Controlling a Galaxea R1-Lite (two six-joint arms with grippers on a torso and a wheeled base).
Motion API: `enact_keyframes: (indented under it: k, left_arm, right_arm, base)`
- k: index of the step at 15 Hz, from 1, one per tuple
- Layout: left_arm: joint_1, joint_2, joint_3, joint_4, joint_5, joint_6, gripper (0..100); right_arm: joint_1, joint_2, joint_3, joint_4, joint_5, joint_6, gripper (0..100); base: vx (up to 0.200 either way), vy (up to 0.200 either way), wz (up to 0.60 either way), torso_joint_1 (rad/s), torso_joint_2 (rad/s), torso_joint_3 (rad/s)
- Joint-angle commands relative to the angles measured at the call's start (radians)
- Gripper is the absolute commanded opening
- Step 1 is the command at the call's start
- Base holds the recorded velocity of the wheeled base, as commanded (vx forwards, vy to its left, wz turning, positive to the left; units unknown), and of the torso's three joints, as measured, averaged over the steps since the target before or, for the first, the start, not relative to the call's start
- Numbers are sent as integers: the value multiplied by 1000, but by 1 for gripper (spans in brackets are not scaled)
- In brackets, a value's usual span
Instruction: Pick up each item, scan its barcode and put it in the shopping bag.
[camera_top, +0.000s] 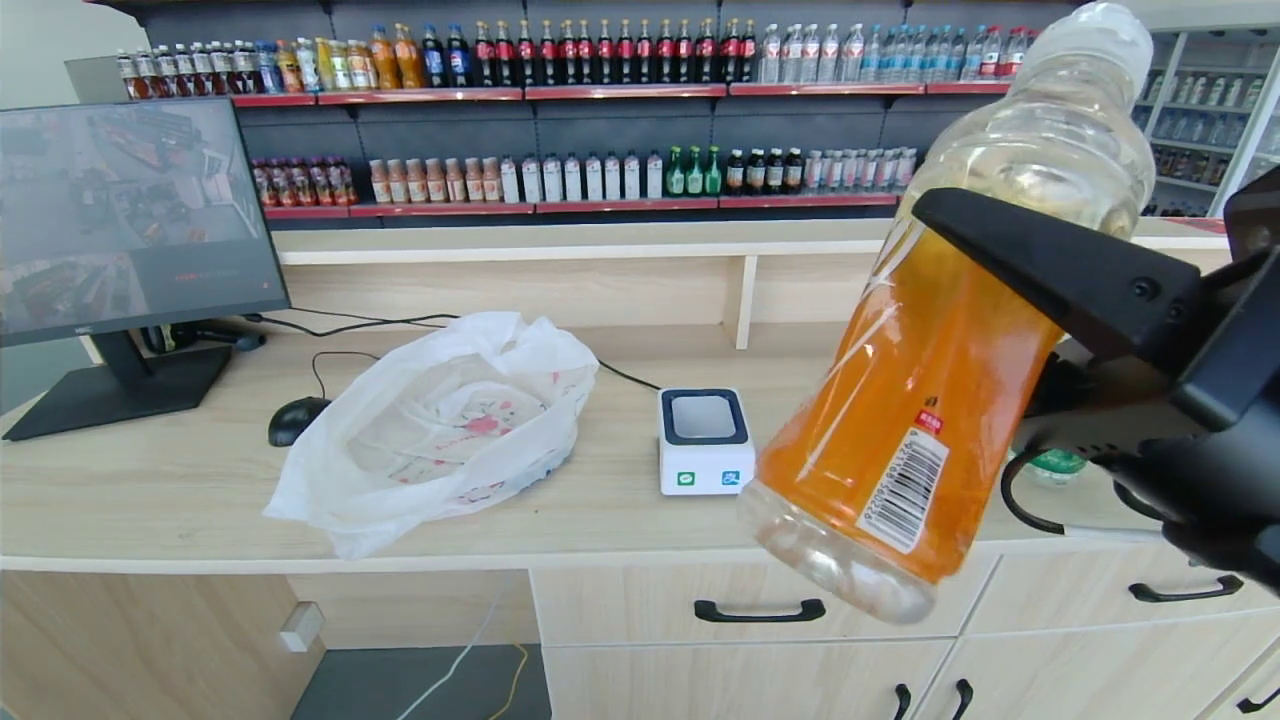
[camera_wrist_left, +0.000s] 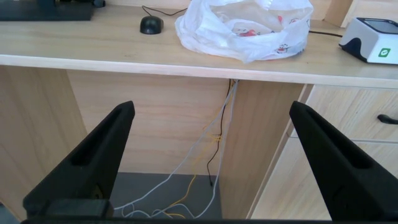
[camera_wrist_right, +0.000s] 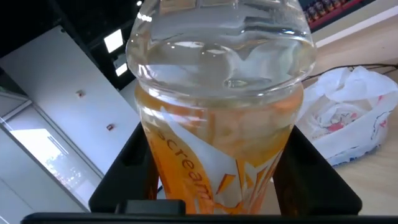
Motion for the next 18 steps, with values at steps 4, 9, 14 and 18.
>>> enact_keyframes:
  k: [4,9,14,18]
  left_arm:
    - [0,0,0,0,0,0,100]
    - [0,0,0,0,0,0,100]
    - [0,0,0,0,0,0,100]
    - [0,0,0,0,0,0,100]
  right_arm:
    - [46,13,12,-13,-3,-3,0]
    - [57,15,9,-14,-5,0,0]
    - [98,42,8,-17,-23,18,0]
    - [105,122,18,-99,-52,15,0]
  base:
    - [0,0,0,0,0,0]
    - [0,0,0,0,0,0]
    - [0,0,0,0,0,0]
    - [0,0,0,0,0,0]
